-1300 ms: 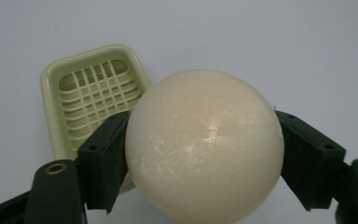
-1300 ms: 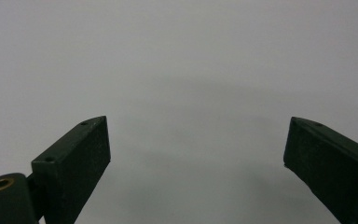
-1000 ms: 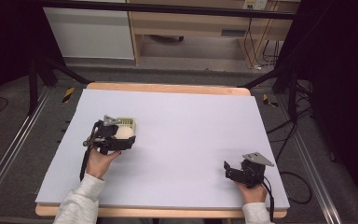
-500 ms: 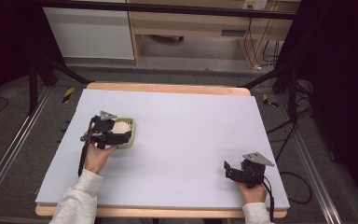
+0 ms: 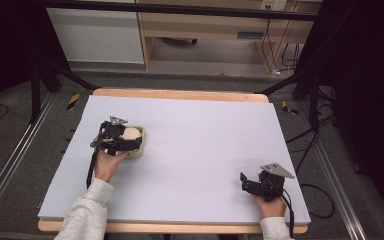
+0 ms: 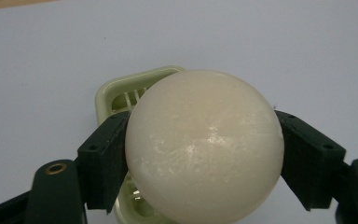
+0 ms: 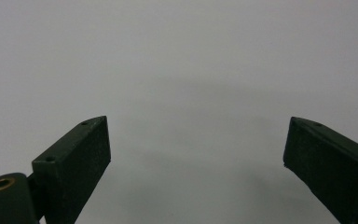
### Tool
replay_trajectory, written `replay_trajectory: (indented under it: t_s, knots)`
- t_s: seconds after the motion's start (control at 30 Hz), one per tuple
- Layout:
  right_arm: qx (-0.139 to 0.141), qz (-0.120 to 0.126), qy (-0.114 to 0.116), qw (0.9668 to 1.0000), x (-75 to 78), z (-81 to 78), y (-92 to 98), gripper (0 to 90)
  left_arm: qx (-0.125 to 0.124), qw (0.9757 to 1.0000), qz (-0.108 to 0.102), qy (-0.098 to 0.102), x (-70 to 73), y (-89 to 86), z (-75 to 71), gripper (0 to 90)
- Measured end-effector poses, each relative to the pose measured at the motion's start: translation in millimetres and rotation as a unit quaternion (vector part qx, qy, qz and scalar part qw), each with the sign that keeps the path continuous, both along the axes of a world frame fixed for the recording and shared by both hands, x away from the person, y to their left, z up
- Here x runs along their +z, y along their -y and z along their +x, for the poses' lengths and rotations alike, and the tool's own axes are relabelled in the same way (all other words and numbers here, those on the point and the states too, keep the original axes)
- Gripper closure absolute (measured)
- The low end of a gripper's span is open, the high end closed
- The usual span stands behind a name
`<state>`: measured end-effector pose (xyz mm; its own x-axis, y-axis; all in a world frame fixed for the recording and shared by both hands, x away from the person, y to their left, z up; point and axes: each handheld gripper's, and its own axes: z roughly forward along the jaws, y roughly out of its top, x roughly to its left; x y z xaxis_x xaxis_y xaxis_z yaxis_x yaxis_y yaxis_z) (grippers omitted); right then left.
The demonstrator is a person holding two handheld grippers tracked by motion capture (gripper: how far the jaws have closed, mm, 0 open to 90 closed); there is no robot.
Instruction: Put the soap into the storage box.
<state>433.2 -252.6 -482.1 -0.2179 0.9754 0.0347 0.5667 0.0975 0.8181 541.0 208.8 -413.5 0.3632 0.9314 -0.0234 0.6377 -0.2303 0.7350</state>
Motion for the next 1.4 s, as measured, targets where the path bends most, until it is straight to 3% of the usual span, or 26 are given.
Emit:
replay_trajectory:
  t_s: [0.7, 0.87, 1.4]
  knots:
    - [0.000, -0.001, 0.000, 1.0000, -0.3, 0.4, 0.0, 7.8, 0.013, 0.9998, 0.007, -0.013, -13.5, -5.4, 16.5, 24.1]
    - [0.002, -0.001, -0.001, 1.0000, -0.3, 0.3, -0.5, 7.8, 0.017, 0.9996, 0.018, -0.016, -17.0, -5.9, 18.5, 24.1]
    - [0.003, -0.003, -0.001, 1.0000, -0.7, 0.6, -0.6, 7.8, 0.014, 0.9993, 0.022, -0.026, -26.3, -5.6, 20.1, 24.1]
